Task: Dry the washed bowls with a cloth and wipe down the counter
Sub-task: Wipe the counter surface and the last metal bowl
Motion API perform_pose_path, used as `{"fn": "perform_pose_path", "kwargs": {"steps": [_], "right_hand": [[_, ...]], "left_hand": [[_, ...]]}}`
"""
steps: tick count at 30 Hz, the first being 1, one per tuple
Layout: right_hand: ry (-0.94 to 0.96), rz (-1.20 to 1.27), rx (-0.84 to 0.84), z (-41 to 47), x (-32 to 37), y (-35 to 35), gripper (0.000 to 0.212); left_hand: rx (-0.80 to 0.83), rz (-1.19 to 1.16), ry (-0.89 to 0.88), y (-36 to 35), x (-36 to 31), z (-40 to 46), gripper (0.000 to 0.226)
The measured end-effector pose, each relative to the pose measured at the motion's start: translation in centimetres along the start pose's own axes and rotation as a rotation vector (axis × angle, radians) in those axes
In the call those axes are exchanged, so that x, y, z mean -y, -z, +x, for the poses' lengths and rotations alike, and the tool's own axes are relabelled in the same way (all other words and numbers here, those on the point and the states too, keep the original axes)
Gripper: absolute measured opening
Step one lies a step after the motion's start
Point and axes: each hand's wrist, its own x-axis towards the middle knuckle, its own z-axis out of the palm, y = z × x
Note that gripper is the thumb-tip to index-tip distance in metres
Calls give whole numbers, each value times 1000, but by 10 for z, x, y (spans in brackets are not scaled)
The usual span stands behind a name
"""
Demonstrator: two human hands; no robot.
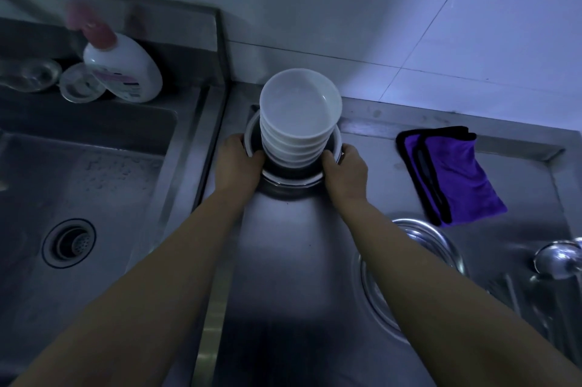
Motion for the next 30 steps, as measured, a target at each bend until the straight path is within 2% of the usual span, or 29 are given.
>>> {"fn": "perform_pose_path", "kwargs": {"steps": [3, 6, 8, 9, 11, 14, 18, 26, 28, 30], "right_hand": [[51, -73, 59, 0, -11, 18, 32], [124, -215, -97, 4, -37, 59, 40], [166, -423, -245, 14, -62, 95, 40], [139, -531, -278, 19, -74, 112, 43], [16, -685, -205, 29, -96, 139, 51], [-145, -812, 17, 38, -120, 148, 56], [-168, -843, 94, 36, -121, 136, 55], [-64, -836, 278, -17, -90, 97, 56], [37, -865, 303, -22, -82, 87, 54], [177, -917, 246, -17, -78, 84, 50]], "left_hand": [[0, -38, 4, 3, 0, -4, 11], [-59, -113, 70, 7, 6, -17, 4], [-106, -102, 85, 9, 13, -32, 31], [-130, -104, 64, 10, 15, -40, 35], [-144, -124, -12, 8, 17, -57, 30], [-86, -107, -55, 2, 21, -81, 35], [4, -9, -92, -4, 28, -110, 32], [158, -27, -82, -30, 2, -141, 33], [171, -7, -88, -40, -5, -145, 35], [180, 24, -94, -50, -10, -148, 36]]}}
